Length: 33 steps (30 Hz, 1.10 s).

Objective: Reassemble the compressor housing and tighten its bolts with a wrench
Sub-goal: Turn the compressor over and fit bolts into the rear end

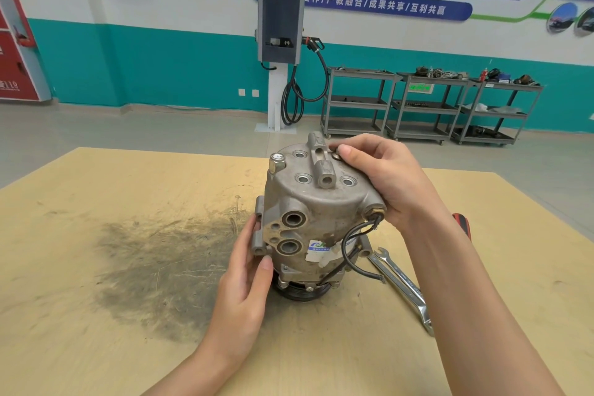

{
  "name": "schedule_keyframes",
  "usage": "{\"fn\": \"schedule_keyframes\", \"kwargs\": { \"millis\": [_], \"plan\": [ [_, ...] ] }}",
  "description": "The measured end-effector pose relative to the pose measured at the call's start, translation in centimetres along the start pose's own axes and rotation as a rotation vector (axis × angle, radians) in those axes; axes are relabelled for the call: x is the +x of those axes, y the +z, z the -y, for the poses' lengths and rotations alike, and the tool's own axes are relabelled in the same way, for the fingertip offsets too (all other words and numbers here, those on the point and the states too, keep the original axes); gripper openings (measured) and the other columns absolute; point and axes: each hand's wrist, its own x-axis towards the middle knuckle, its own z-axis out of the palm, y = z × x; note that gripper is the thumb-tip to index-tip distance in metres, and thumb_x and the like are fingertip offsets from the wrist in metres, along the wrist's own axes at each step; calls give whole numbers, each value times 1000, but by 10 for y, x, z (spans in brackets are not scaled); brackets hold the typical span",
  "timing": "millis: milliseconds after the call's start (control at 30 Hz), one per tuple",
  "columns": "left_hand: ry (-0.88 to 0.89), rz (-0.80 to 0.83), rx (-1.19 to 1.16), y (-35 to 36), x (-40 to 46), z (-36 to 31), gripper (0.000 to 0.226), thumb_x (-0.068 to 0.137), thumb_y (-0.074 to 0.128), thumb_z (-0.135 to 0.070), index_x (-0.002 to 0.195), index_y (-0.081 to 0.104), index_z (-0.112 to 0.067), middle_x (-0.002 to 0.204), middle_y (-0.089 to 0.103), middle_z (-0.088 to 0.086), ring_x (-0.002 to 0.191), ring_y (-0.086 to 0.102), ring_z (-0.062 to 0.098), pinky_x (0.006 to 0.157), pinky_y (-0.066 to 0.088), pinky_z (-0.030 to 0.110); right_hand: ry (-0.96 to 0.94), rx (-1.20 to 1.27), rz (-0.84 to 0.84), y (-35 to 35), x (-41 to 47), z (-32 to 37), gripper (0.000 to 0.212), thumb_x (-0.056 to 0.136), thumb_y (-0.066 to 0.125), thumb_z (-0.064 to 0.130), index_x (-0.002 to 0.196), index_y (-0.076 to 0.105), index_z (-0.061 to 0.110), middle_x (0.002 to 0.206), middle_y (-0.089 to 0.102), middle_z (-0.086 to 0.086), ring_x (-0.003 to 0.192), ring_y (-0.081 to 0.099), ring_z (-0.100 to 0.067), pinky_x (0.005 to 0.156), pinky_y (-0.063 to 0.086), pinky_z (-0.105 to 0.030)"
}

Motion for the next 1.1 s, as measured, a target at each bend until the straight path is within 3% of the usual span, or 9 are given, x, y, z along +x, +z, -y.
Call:
{"fn": "schedule_keyframes", "kwargs": {
  "millis": [167,367,500,600,700,800,900,1000,1100],
  "plan": [
    [2,0,4,0,0,1,60,91,48,-29,149,32,-28,140,53,-24,133,46,-2,102,39,11,-8,12,-43,1,0,0,10,84,69,4,80,60,6,72,68,-5,61,64,-10,55,54,-21],
    [5,9,9,0,1,2,61,93,49,-29,151,31,-27,143,52,-21,135,44,1,105,38,13,30,55,42,-4,0,1,13,90,60,1,99,70,0,91,70,-15,75,67,-16,63,57,-23],
    [4,14,18,-2,0,3,60,93,49,-31,151,30,-29,142,52,-22,135,44,0,105,38,14,27,5,-7,1,1,2,2,86,66,3,87,65,4,86,68,-13,68,65,-14,59,56,-22],
    [10,18,20,-2,0,3,60,94,48,-31,151,31,-26,141,53,-21,134,46,0,102,39,12,24,0,-39,2,2,1,9,83,70,3,81,62,6,78,67,-9,62,65,-11,56,55,-21],
    [13,13,23,-1,1,3,59,94,48,-30,150,31,-26,139,53,-25,132,46,-4,98,38,7,44,53,19,-1,1,3,2,86,66,3,88,65,4,80,67,-10,65,65,-12,58,56,-21],
    [18,11,28,-1,1,3,59,94,48,-30,151,32,-25,139,53,-25,131,46,-4,98,38,7,59,67,87,-4,1,4,12,90,58,-2,93,69,3,87,70,-12,73,66,-14,64,57,-22],
    [19,12,20,-1,1,3,59,94,48,-29,150,32,-24,139,54,-24,131,47,-3,98,39,7,40,10,48,-1,0,5,6,88,62,-1,86,64,4,84,67,-11,70,63,-14,61,56,-21],
    [14,10,13,-1,0,3,59,93,49,-30,150,32,-26,138,54,-24,131,48,-3,97,39,7,45,-1,-23,3,1,4,14,82,70,2,78,57,6,77,65,-8,63,62,-13,56,55,-22],
    [14,10,14,-1,1,3,59,93,48,-29,150,32,-26,138,54,-24,131,47,-3,98,39,7,79,63,-6,1,1,5,10,83,69,3,85,60,4,78,66,-9,63,64,-14,56,57,-24]
  ]
}}
